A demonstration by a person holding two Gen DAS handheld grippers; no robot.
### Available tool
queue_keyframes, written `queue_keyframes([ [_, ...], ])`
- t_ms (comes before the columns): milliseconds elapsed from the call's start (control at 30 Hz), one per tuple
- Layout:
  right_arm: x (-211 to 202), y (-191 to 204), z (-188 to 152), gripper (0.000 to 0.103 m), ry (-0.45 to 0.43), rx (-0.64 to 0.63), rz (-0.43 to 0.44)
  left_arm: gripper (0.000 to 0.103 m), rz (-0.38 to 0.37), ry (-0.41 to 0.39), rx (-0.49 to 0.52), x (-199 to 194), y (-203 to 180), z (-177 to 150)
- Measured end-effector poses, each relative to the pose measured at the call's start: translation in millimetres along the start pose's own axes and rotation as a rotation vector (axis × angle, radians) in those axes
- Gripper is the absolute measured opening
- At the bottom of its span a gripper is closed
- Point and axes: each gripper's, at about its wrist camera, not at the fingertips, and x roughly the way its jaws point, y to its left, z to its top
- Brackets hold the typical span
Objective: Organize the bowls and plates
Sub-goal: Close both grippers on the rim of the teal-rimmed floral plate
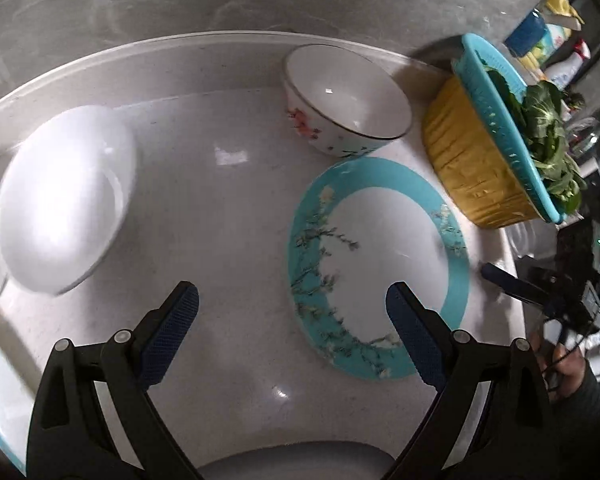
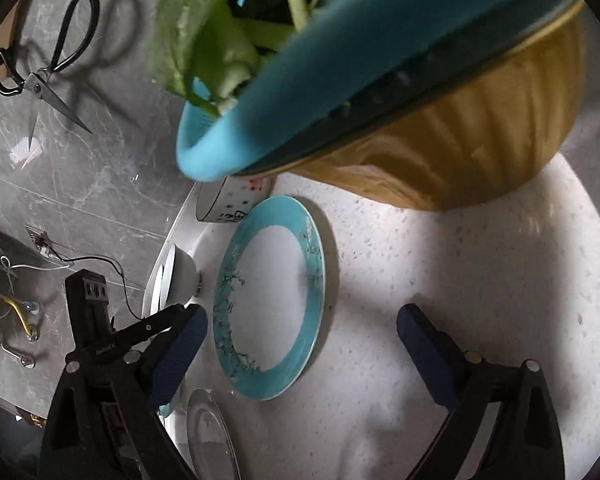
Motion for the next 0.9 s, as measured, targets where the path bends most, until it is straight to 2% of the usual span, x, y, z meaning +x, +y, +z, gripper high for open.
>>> queue_keyframes([
  [33, 3, -1, 1, 0.092, 0.002, 0.002, 0.006, 0.094, -0.011, 0.001, 0.005, 3, -2, 2],
  [133, 3, 0, 1, 0.09, -0.022, -0.006, 0.004, 0.094, -0.015, 0.015, 0.026, 11, -6, 9],
  [267, -2, -3, 0, 0.088, -0.019, -0.011, 0.0, 0.094, -0.005, 0.02, 0.051, 19, -10, 14],
  [367, -6, -1, -4, 0.088, -0.061, 0.011, 0.0, 0.094, 0.001, 0.024, 0.067, 25, -12, 16],
  [467, -3, 2, -10, 0.086, -0.067, 0.008, -0.015, 0.094, -0.004, 0.042, 0.074, 33, -12, 17],
  [533, 0, 5, -11, 0.083, -0.078, 0.01, -0.012, 0.088, -0.03, 0.051, 0.079, 36, -13, 19],
  [600, 2, 5, -11, 0.078, -0.087, 0.024, -0.01, 0.074, -0.067, 0.074, 0.086, 40, -15, 20],
  [700, 6, 5, -11, 0.074, -0.079, 0.025, -0.003, 0.061, -0.082, 0.107, 0.099, 47, -18, 20],
  [900, 13, 2, -8, 0.063, -0.064, 0.066, 0.028, 0.06, -0.111, 0.119, 0.067, 56, -13, 27],
])
